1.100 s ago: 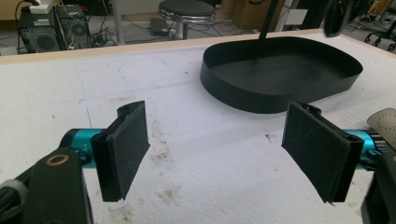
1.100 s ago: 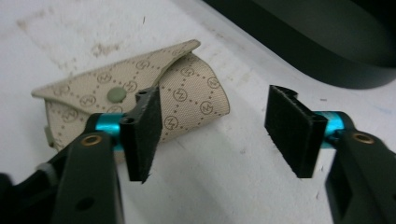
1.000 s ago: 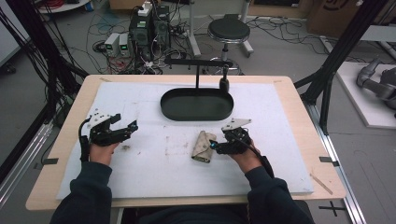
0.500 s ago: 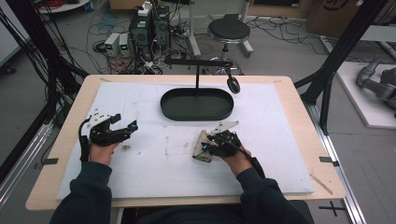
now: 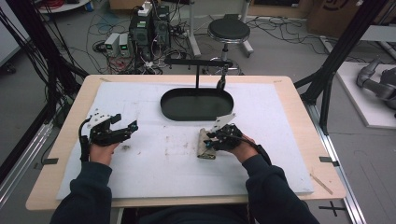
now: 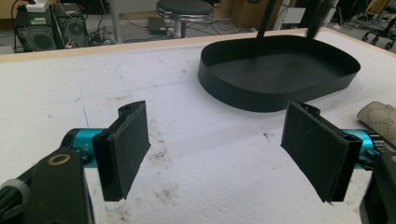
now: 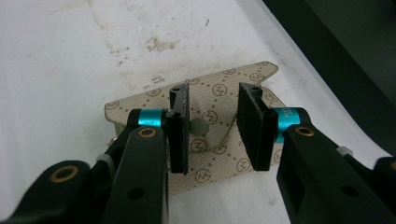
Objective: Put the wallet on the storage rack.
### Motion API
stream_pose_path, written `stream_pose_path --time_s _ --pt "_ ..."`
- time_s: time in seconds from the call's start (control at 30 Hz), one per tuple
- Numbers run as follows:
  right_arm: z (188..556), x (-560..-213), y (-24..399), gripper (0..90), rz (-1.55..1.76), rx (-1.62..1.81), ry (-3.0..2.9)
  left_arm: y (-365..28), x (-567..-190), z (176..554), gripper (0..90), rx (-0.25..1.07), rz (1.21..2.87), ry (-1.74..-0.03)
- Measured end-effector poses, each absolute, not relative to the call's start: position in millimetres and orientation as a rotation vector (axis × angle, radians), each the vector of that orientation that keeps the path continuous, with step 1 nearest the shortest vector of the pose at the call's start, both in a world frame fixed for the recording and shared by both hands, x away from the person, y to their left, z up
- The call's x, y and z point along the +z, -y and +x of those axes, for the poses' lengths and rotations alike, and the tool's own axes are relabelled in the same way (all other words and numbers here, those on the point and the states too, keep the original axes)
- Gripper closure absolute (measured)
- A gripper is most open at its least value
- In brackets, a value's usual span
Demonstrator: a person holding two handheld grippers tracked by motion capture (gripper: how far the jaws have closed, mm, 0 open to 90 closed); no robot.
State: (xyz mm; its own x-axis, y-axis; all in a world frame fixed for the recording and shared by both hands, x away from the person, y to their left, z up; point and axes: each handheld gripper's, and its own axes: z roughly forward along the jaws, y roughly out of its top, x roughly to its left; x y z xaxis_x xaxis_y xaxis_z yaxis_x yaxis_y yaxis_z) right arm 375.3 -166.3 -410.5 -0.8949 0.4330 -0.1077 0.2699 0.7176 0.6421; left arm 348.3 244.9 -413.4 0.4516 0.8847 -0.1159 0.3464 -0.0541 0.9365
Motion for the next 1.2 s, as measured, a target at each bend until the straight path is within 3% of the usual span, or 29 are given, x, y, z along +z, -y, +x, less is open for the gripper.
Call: stream_pose_path --time_s 0.03,0.1,0.2,0.4,0.63,0.7,0.77,0.83,0.87,0.97,1.2 --pt "375 -410 166 59.2 0.593 0.947 -2.665 -245 -413 348 23.1 0.626 1.628 -1.090" --pt "372 -410 164 29.6 0.760 0.934 -2.561 -245 -414 349 23.2 0.623 1.627 -1.092" --pt "367 -410 162 19.0 1.108 0.987 -2.397 -244 -414 349 23.4 0.622 1.630 -1.088" --pt "358 -423 139 17.9 1.309 0.877 -2.334 -245 -413 348 23.5 0.625 1.627 -1.088" --pt "366 -426 138 18.6 1.249 0.902 -2.402 -245 -414 349 23.7 0.621 1.628 -1.088" --pt "369 -426 141 21.4 1.196 0.904 -2.442 -245 -414 349 23.7 0.623 1.627 -1.088" --pt "372 -424 143 32.4 1.004 0.916 -2.522 -245 -414 349 23.7 0.620 1.626 -1.090" --pt "376 -422 145 35.8 0.871 0.923 -2.578 -244 -414 349 23.7 0.621 1.628 -1.086" --pt "378 -421 145 35.2 0.873 0.922 -2.597 -244 -414 349 23.7 0.622 1.631 -1.085" --pt "377 -420 143 20.0 1.045 0.887 -2.514 -244 -414 349 23.8 0.622 1.628 -1.084" --pt "369 -426 142 18.2 1.386 0.899 -2.370 -244 -414 349 24.0 0.620 1.633 -1.084"
